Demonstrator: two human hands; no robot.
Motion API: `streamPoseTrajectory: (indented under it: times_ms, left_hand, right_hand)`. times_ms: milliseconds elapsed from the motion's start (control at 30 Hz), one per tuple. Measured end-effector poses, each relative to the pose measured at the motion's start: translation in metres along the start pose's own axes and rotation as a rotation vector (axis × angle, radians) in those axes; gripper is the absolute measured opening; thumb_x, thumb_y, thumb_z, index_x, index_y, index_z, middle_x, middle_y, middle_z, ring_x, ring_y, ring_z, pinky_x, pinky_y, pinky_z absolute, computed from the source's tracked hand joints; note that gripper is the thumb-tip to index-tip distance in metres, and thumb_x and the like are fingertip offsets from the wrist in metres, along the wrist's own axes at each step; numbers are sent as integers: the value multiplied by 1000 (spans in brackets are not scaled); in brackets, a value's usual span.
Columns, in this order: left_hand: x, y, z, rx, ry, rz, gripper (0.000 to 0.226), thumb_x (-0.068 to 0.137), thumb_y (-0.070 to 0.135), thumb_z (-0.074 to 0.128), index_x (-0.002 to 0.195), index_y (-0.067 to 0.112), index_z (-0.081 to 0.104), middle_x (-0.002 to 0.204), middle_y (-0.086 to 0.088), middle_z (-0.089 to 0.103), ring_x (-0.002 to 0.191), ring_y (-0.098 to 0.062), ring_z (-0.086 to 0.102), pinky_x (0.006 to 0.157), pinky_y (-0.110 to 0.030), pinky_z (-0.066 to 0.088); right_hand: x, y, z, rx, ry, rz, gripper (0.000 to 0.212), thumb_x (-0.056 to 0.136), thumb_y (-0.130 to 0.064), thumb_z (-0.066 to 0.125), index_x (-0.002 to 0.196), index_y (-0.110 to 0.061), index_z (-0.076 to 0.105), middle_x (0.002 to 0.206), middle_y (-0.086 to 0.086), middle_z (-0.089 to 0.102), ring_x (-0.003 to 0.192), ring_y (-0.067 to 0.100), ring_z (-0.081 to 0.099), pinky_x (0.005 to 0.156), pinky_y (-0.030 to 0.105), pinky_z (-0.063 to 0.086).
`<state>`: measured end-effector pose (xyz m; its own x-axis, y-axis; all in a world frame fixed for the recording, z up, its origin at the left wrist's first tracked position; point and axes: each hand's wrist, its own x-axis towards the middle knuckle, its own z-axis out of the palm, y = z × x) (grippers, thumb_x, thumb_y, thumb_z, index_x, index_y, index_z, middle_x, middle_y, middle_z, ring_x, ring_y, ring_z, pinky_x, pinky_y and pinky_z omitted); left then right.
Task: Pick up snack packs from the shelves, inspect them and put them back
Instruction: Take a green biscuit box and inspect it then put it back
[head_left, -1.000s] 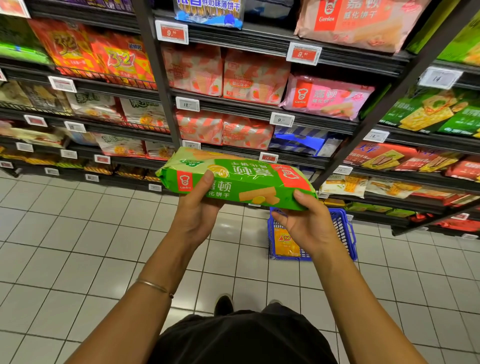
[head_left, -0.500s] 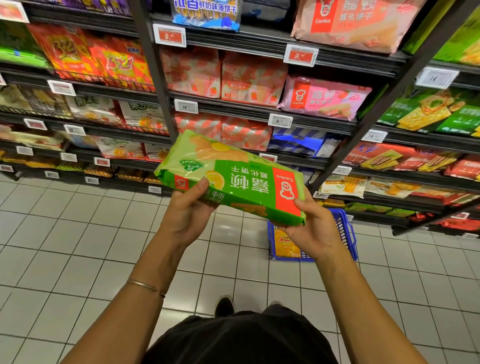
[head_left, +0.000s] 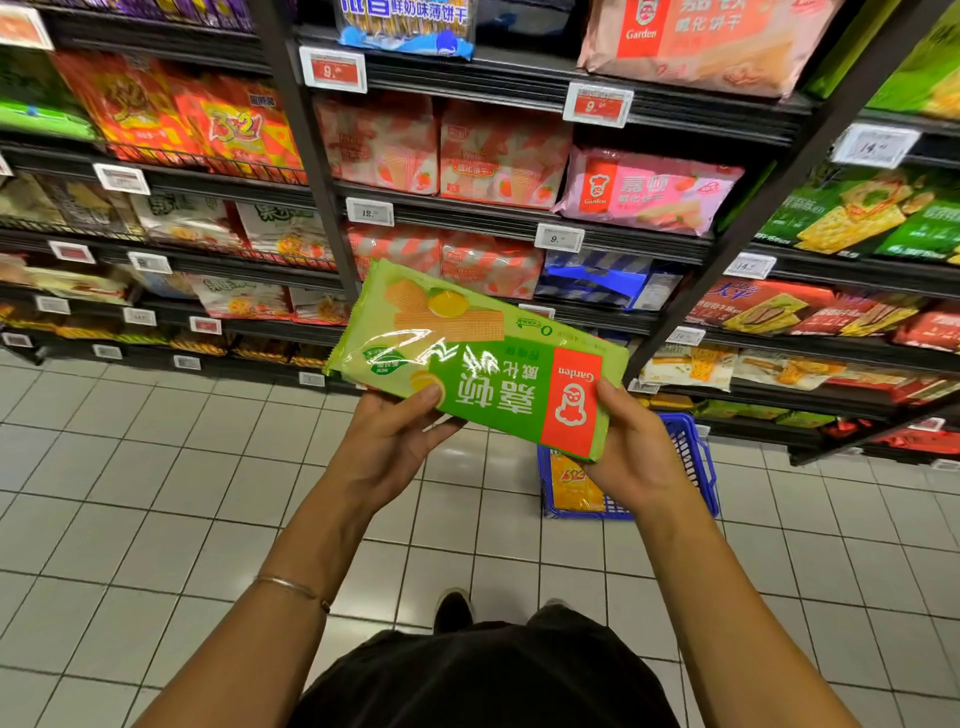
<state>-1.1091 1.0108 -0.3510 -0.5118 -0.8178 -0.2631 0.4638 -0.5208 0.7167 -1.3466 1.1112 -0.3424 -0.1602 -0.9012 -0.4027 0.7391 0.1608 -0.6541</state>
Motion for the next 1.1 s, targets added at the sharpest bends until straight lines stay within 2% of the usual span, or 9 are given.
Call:
streamPoseTrajectory:
  times_ms: [133,233,433,633,800,967,1100]
  left_hand:
    - [-2,-2,0,-3,-13,-6,75,86,-1,60,156,8,37,138,-15,63,121,-36,66,94,-52,59]
    - [-3,-3,0,-27,-32,-9,73,86,-2,59,155,9,38,136,-14,66,120,-35,68,91,-49,60]
    - [-4,-4,0,-49,-48,-20,69,86,-3,58,152,10,42,137,-15,65,123,-35,66,95,-51,59]
    - [-5,-3,1,-48,-43,-6,60,86,-2,59,143,14,50,132,-12,69,120,-34,68,95,-52,60]
    - [-5,-1,3,-11,-25,18,57,86,1,60,140,15,48,127,-8,73,114,-30,72,86,-46,62]
    - [-5,0,4,-4,-29,12,62,85,-1,61,144,14,47,130,-10,71,118,-31,70,86,-45,62]
    - [-3,-2,3,-35,-72,11,65,85,-6,57,146,13,47,136,-15,66,125,-34,65,98,-55,57]
  right_hand:
    - [1,-2,1,-85,69,31,52,94,-42,61,140,-19,61,133,12,71,116,28,72,86,45,63]
    - [0,-3,2,-122,91,15,48,93,-47,58,134,-21,65,132,11,72,115,27,72,85,44,64]
    - [-2,-8,3,-147,92,8,53,93,-46,58,140,-21,61,135,12,70,120,30,70,96,51,59]
    - [-5,-7,3,-100,80,16,55,93,-45,59,142,-20,59,136,12,70,119,30,70,88,48,63]
    - [-7,-3,0,-47,61,20,52,94,-42,59,141,-21,58,136,12,69,118,30,71,85,47,63]
    - [-7,-2,-1,-26,54,5,47,94,-40,59,137,-21,62,136,12,70,117,30,72,85,47,63]
    - [-8,-1,-4,26,31,-36,35,94,-32,58,123,-22,75,130,12,73,113,30,73,83,49,63]
